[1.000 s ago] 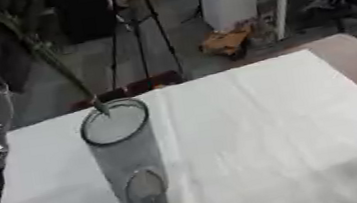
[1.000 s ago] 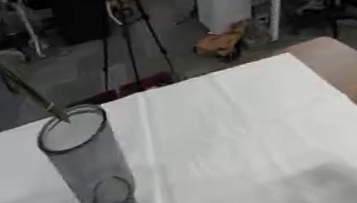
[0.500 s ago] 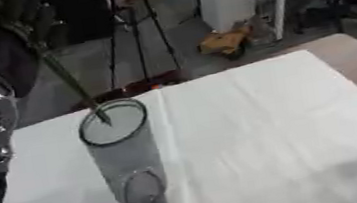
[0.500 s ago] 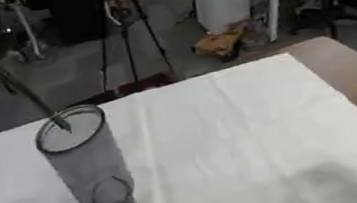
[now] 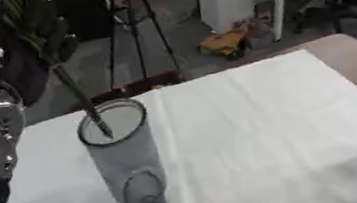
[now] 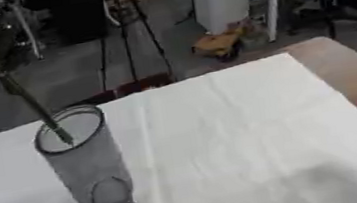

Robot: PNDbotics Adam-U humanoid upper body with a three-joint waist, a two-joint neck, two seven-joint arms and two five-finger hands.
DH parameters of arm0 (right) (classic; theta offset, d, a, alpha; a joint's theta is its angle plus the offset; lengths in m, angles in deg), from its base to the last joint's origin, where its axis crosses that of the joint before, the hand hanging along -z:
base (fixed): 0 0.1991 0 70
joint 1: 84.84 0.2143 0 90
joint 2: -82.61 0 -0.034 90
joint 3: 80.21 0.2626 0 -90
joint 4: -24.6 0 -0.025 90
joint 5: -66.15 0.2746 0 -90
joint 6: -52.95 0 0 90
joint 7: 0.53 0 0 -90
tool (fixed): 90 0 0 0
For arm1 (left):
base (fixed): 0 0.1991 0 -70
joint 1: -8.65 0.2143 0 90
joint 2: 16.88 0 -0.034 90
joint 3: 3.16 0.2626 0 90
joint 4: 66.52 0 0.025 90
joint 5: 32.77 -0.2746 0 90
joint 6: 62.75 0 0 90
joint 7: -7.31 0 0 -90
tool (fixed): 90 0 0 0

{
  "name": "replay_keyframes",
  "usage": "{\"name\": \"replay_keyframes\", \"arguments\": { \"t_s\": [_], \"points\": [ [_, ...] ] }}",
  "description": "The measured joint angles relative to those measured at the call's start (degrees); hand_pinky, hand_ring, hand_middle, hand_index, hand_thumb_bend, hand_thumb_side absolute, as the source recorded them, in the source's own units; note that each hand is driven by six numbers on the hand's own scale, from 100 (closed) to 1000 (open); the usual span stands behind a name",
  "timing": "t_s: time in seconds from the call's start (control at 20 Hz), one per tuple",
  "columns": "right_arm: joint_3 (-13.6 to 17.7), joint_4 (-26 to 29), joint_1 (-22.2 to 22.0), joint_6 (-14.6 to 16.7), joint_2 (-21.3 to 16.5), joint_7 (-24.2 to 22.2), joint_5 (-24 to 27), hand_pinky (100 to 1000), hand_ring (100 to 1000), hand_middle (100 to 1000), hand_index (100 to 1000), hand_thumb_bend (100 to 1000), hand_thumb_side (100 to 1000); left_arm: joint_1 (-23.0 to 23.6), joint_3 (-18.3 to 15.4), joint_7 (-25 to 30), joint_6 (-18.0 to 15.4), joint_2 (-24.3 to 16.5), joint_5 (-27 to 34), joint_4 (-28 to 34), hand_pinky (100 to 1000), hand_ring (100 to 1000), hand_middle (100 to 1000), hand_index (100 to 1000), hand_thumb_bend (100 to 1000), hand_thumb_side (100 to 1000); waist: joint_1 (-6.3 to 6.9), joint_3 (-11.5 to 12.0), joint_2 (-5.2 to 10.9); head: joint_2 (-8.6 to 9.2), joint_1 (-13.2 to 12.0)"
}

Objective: Arrange flowers into the vase.

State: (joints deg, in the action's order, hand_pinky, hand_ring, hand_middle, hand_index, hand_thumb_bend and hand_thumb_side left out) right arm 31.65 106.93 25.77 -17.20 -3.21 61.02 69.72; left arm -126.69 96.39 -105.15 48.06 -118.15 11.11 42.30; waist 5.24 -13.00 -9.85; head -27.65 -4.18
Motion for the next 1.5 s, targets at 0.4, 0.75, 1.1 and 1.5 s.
{"name": "replay_keyframes", "arguments": {
  "t_s": [0.4, 0.75, 1.1, 1.5],
  "points": [
    [0.00, 0.00, -0.01, -0.04, 0.00, -0.04, 0.00, 661, 967, 388, 708, 468, 551, 0.17, 1.55, 0.82, 0.53, 0.00, -2.14, -0.05, 100, 100, 100, 135, 354, 897, 0.00, -0.04, 0.00, 0.00, 0.08],
    [0.00, 0.00, -0.01, -0.08, 0.00, -0.08, 0.00, 661, 967, 388, 708, 468, 551, 0.30, 1.87, 1.10, 0.53, 0.00, -2.95, -0.34, 100, 100, 100, 135, 354, 897, 0.00, -0.04, 0.00, 0.00, 0.12],
    [0.00, 0.00, -0.01, -0.09, 0.00, -0.17, 0.00, 662, 968, 388, 709, 469, 547, 0.50, 2.36, 1.44, -0.30, 0.03, -4.56, -0.06, 100, 100, 100, 138, 331, 885, 0.00, -0.32, 0.00, 0.00, 0.19],
    [0.00, 0.00, -0.01, -0.09, 0.00, -0.38, 0.00, 662, 968, 388, 709, 469, 547, 1.26, 3.79, 3.11, -1.77, 0.61, -10.54, 0.02, 100, 100, 100, 141, 323, 906, 0.00, -0.34, 0.00, 0.00, 0.21]
  ]
}}
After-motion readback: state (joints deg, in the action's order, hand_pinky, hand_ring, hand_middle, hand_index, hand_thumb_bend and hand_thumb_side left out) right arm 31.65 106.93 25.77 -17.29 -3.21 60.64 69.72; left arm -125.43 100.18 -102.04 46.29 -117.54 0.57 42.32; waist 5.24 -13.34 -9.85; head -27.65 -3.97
